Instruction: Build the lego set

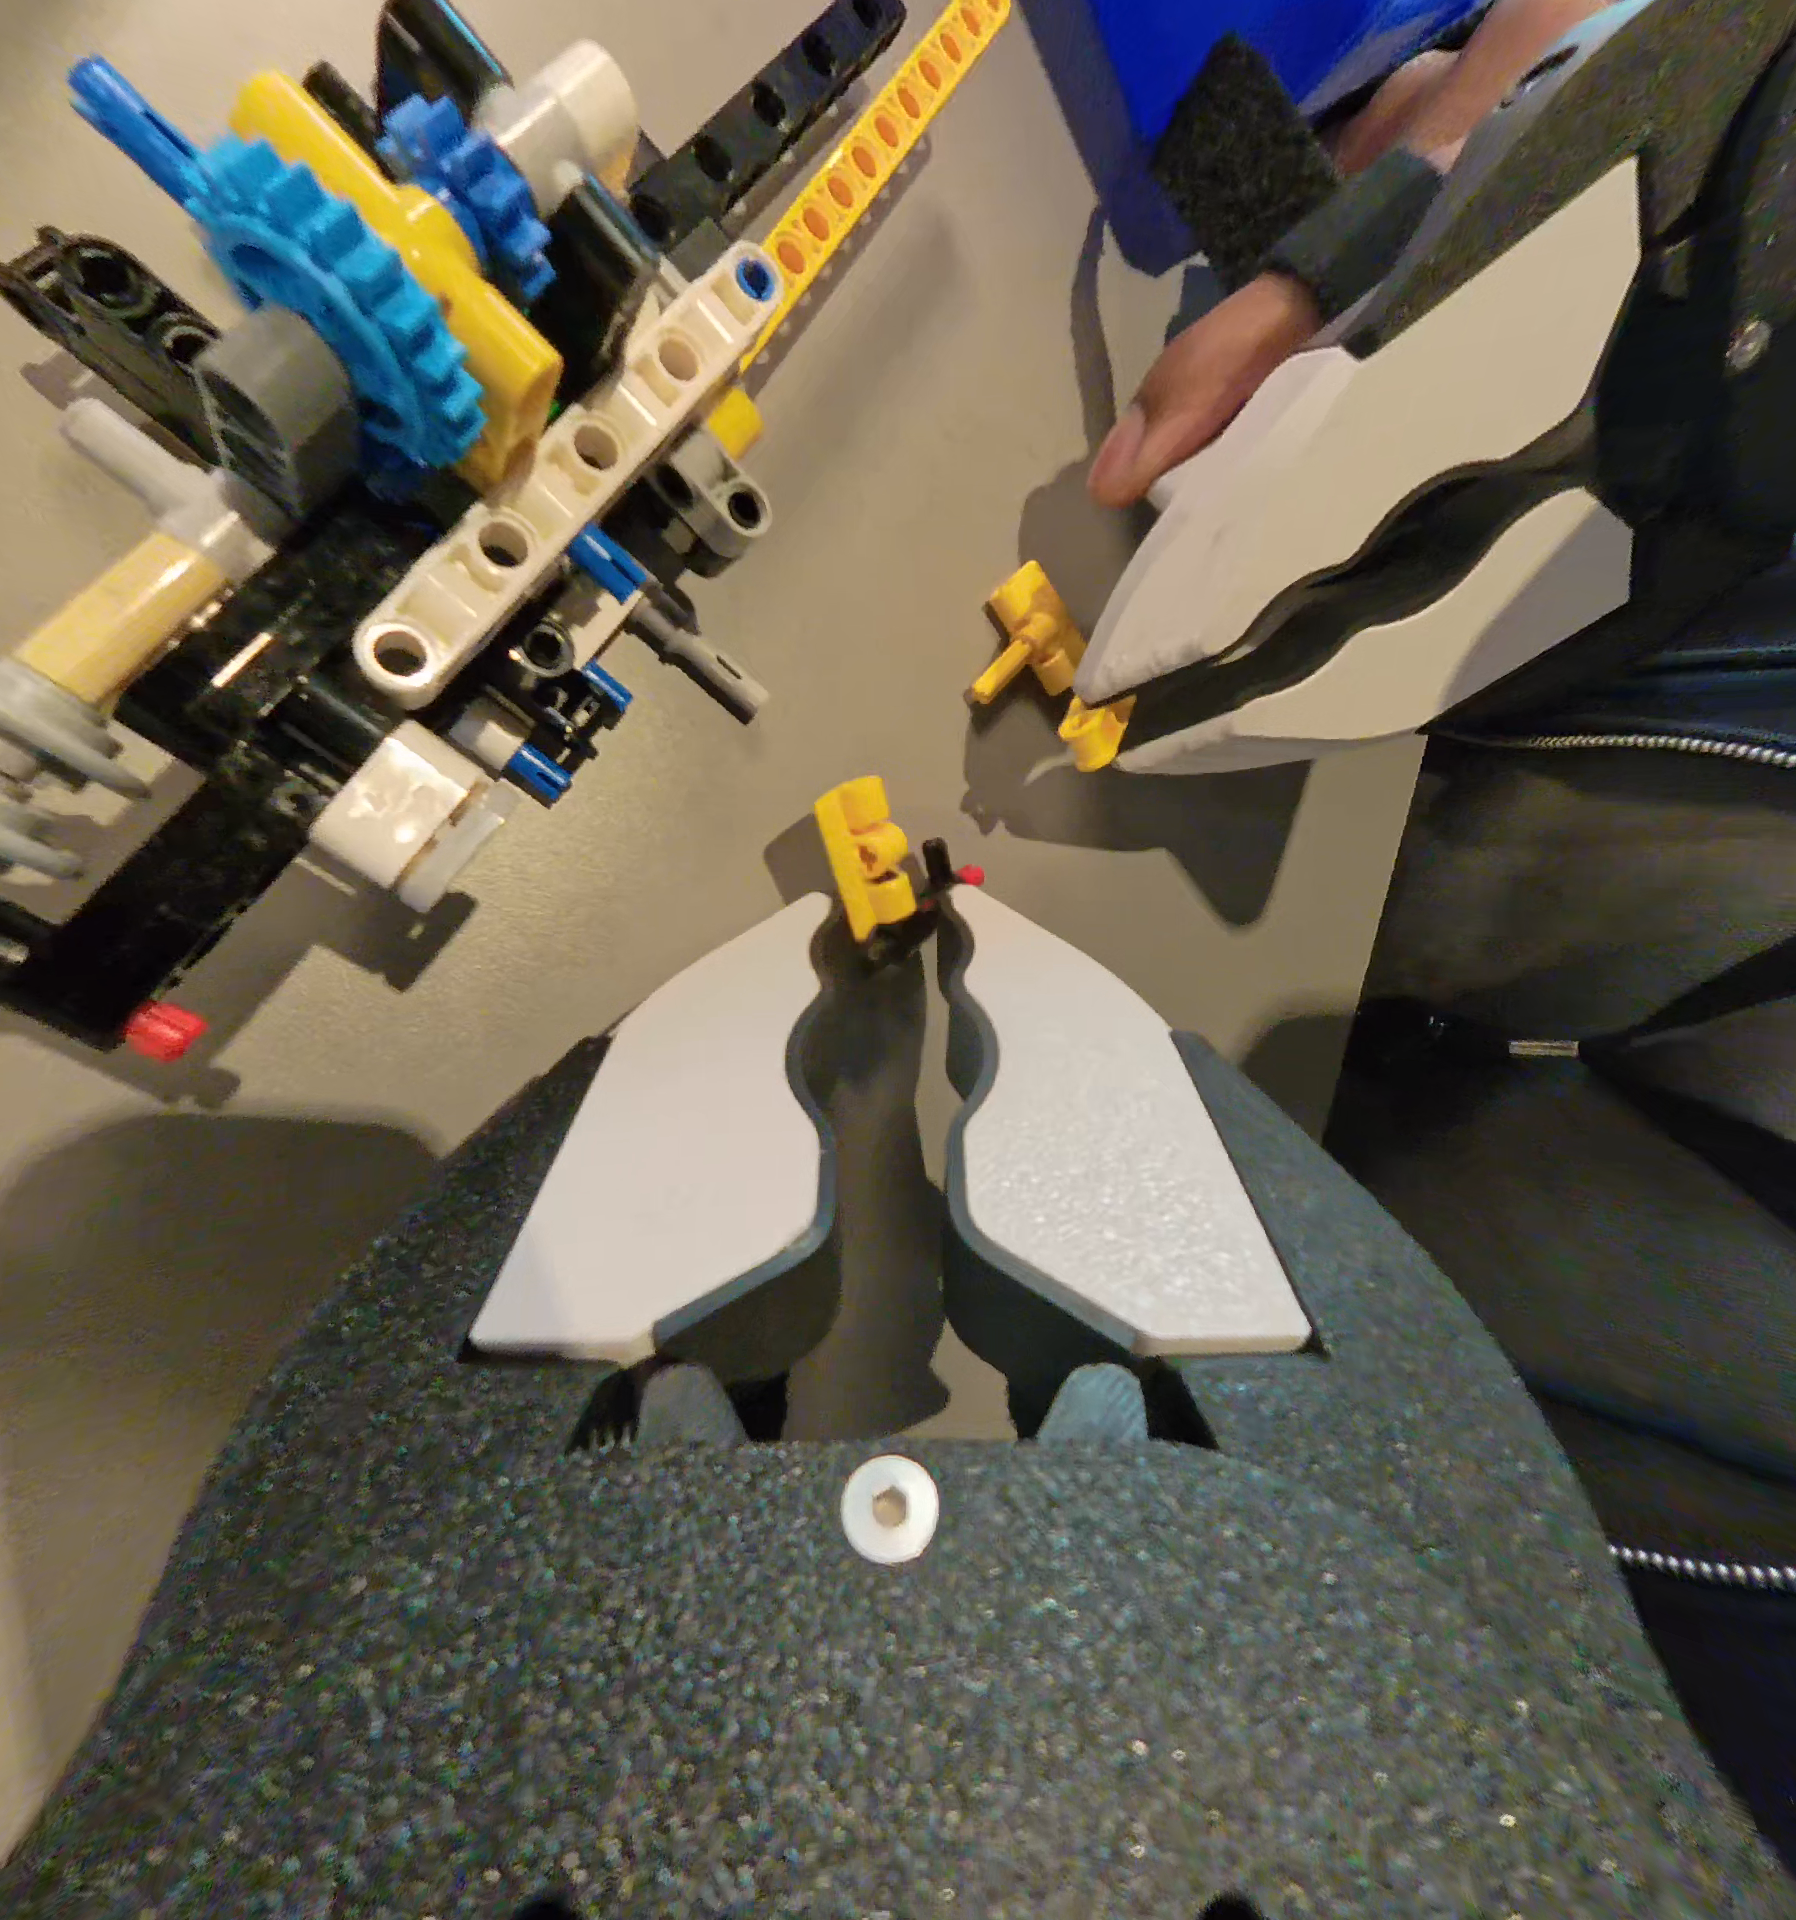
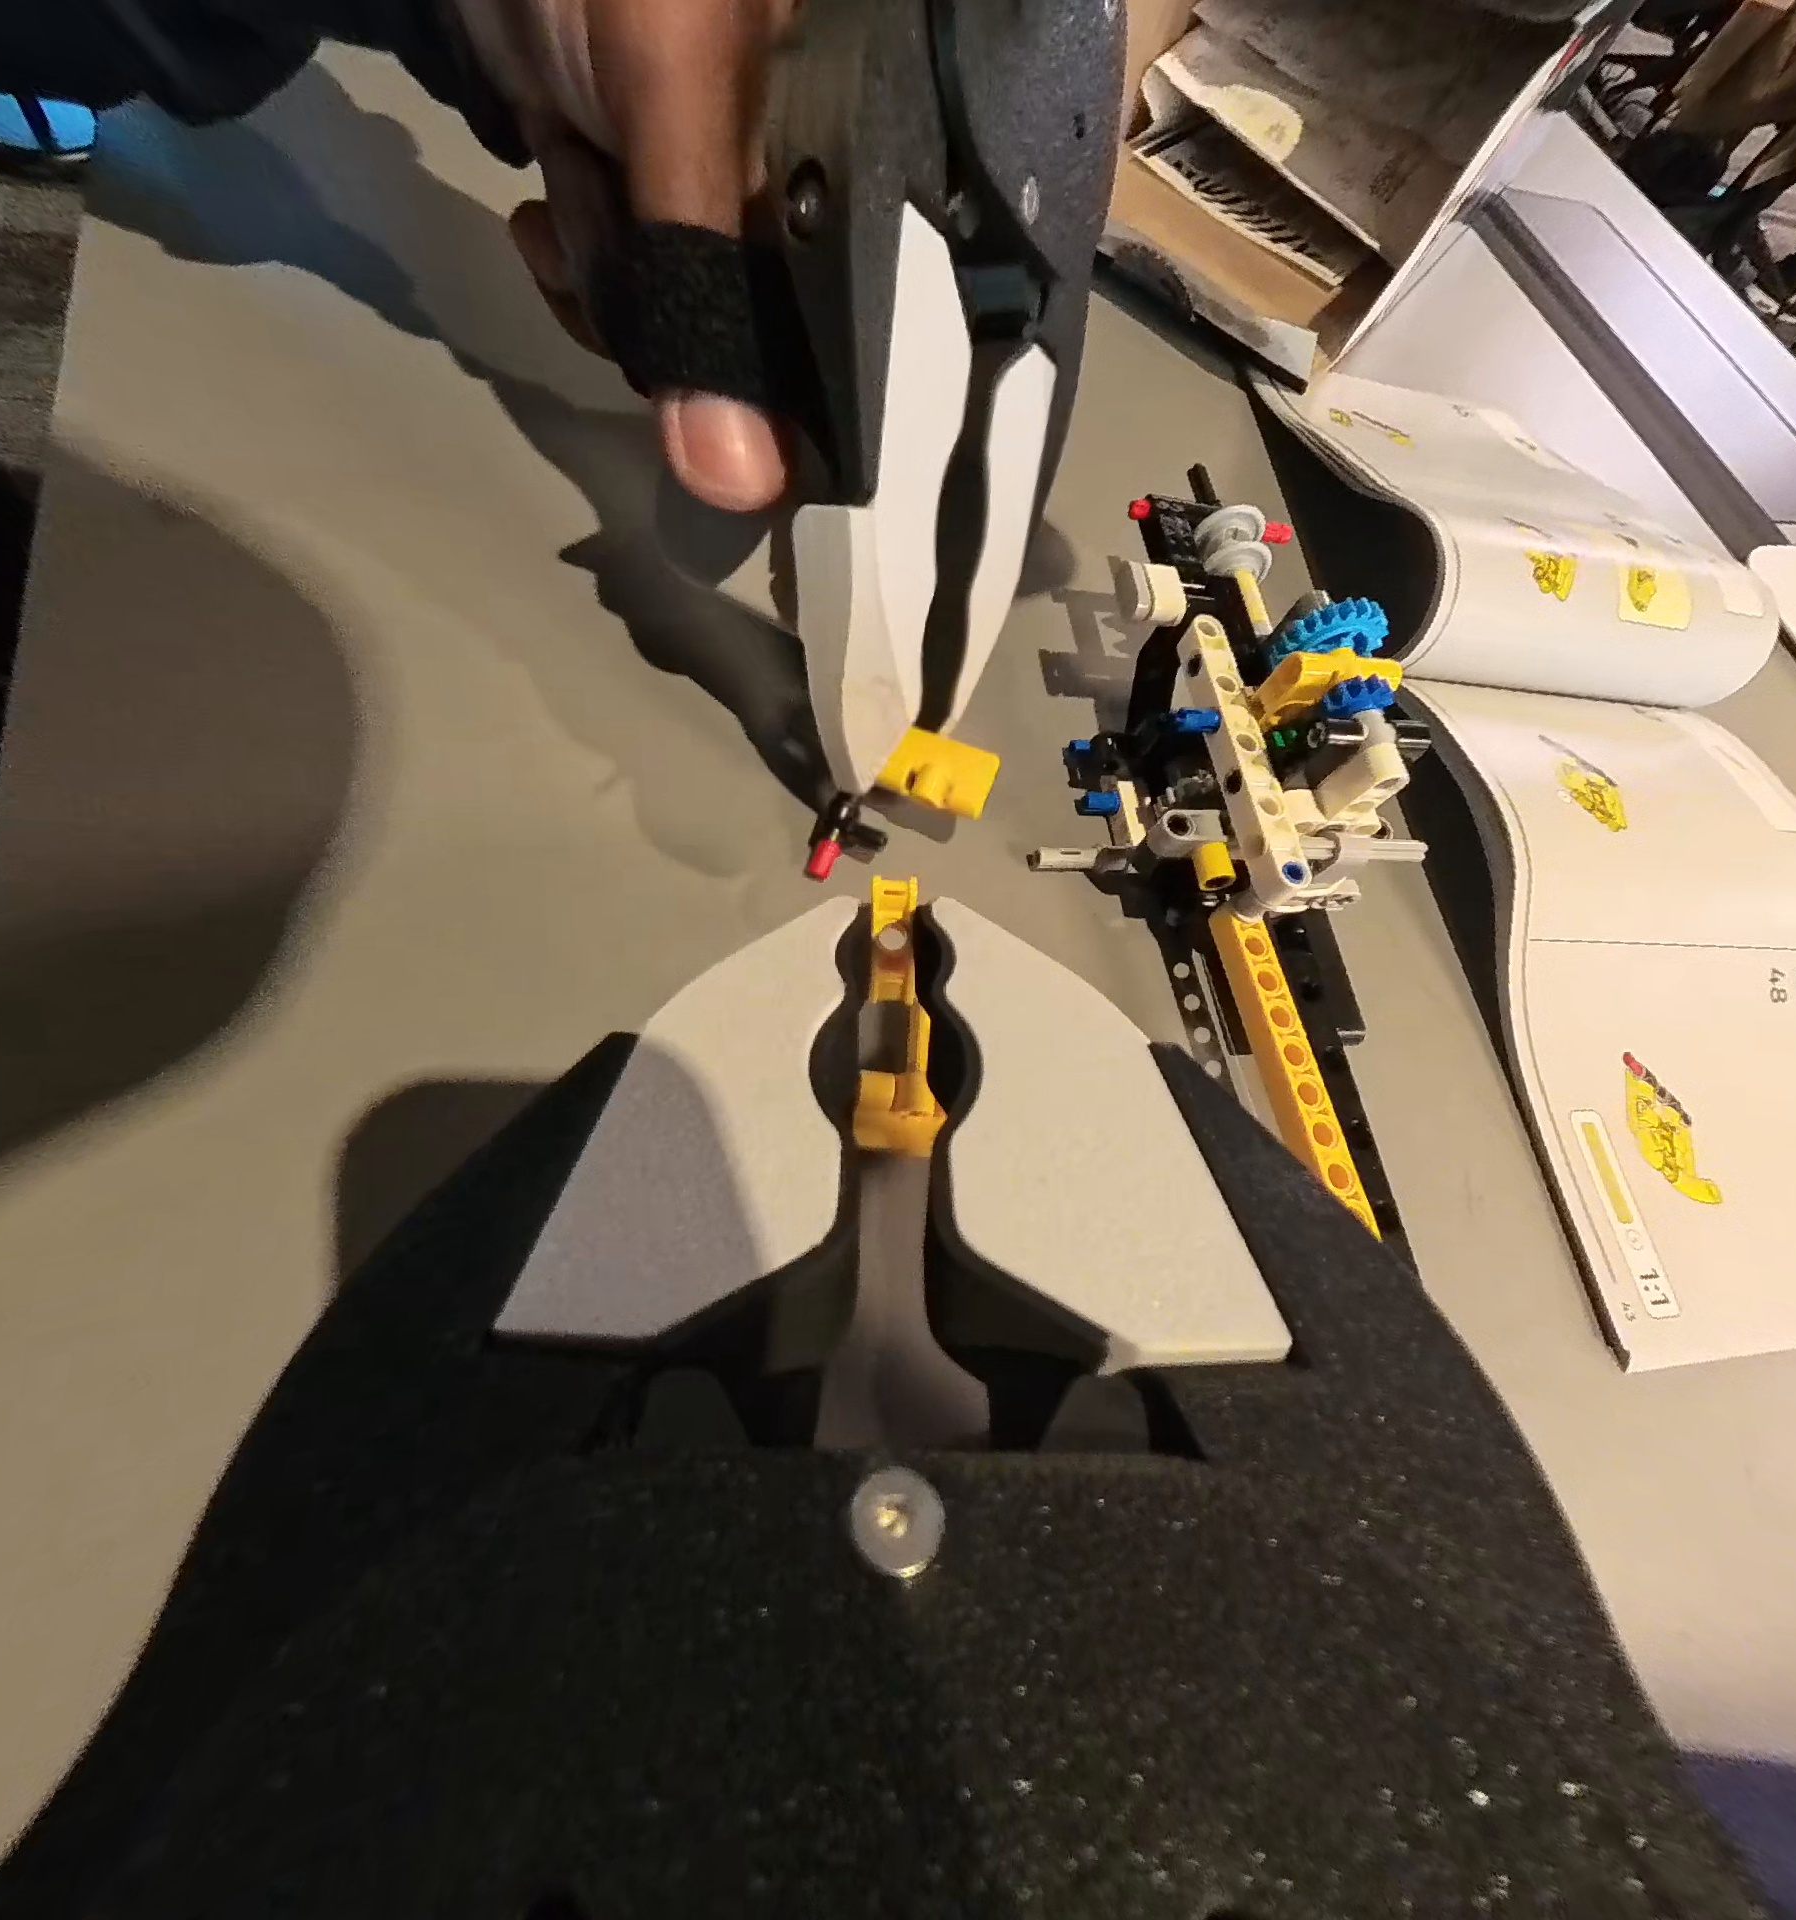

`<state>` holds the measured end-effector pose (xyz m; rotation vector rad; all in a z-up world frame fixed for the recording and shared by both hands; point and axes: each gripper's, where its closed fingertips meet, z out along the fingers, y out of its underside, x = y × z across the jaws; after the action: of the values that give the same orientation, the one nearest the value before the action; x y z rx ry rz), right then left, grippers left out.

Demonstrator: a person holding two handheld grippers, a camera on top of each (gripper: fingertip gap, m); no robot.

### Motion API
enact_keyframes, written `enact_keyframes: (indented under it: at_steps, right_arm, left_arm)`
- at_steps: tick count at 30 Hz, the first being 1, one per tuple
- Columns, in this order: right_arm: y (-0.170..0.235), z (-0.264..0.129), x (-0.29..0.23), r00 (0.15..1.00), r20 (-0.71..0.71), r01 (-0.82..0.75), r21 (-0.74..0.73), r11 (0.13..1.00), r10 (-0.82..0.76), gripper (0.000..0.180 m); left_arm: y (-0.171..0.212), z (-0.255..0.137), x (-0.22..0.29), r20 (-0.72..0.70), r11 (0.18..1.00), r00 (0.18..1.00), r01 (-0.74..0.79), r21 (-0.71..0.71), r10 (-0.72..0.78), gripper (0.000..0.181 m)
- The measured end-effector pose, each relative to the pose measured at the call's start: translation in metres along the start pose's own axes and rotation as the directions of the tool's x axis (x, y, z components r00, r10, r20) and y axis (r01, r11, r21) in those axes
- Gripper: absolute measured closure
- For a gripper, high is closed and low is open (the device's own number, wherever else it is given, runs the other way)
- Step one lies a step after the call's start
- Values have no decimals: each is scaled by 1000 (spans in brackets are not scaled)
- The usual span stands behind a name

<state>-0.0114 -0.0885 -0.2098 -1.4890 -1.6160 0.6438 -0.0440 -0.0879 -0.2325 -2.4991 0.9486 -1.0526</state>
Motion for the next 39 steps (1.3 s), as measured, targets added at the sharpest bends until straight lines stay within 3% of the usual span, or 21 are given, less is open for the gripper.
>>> enact_keyframes:
  at_steps: [8, 15, 27, 39]
  right_arm:
    - [0, 0, 0, 1000, -1, 4, -3, 1000, -4, 173]
    - [0, 4, -1, 999, 36, -16, -18, 1000, 17, 173]
    - [18, 18, -6, 992, 114, 82, -209, 975, -59, 172]
    - [17, 22, 1, 990, 112, 115, -235, 965, -90, 172]
  left_arm:
    - [-6, -2, -7, 6, 1000, 1000, -14, 26, 14, 162]
    - [-6, -5, -8, -33, 992, 992, -123, 21, 124, 157]
    - [1, 4, 12, -118, 942, 934, -335, 37, 337, 166]
    - [-2, -5, 0, -80, 963, 962, -256, 82, 262, 167]
